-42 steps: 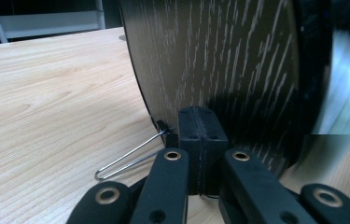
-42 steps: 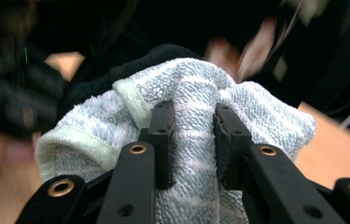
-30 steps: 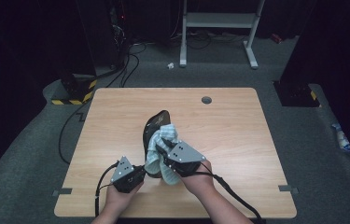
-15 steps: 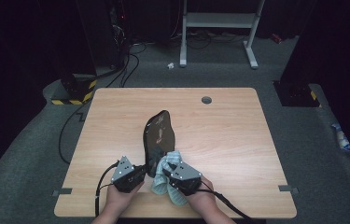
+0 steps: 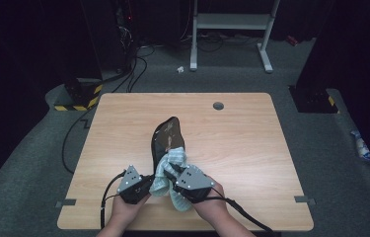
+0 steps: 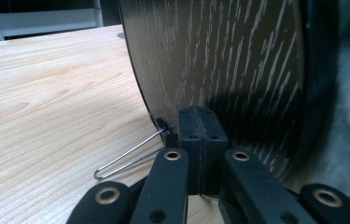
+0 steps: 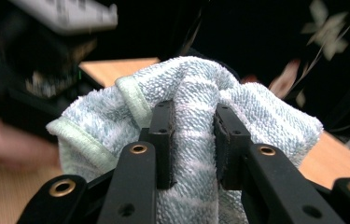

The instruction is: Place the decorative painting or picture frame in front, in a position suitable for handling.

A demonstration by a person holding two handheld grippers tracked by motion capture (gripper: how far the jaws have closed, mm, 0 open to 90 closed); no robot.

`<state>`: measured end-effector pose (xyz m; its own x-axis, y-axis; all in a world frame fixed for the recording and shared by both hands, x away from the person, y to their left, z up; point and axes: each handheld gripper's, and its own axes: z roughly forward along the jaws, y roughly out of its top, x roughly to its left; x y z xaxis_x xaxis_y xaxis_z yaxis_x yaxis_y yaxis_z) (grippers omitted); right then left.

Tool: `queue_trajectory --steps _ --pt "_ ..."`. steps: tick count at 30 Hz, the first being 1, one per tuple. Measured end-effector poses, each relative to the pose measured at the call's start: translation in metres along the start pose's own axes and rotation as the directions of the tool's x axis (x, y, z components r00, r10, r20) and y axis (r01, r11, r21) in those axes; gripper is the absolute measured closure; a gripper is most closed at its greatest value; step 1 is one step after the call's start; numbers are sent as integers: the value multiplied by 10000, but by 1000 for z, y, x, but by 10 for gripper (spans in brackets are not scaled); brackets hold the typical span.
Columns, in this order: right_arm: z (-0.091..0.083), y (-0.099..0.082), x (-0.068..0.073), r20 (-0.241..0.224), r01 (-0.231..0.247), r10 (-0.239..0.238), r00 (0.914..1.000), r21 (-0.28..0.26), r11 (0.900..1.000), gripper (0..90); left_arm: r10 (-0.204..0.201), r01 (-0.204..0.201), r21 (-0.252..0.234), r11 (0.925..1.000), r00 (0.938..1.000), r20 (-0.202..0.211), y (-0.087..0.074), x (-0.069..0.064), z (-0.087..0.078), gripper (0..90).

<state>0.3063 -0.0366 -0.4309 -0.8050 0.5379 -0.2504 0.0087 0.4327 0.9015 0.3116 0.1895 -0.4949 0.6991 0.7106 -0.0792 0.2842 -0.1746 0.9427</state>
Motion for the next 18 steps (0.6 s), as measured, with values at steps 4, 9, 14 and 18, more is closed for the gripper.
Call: queue_trajectory --steps 4,9,14,18 --pt "9 -28 4 -179 -222 236 9996 744 9970 716 -67 67 1 10000 10000 46 0 1 0 900" --pt "20 -60 5 -198 -430 468 9987 1643 9855 715 -119 119 15 9999 9999 57 0 1 0 900" --pt "22 -62 -3 -20 -538 549 9985 1705 9839 715 -103 102 21 9999 9999 59 0 1 0 900" --pt "15 -41 -15 196 -676 658 9976 1102 9916 714 -96 96 15 10000 9999 98 0 0 1 900"
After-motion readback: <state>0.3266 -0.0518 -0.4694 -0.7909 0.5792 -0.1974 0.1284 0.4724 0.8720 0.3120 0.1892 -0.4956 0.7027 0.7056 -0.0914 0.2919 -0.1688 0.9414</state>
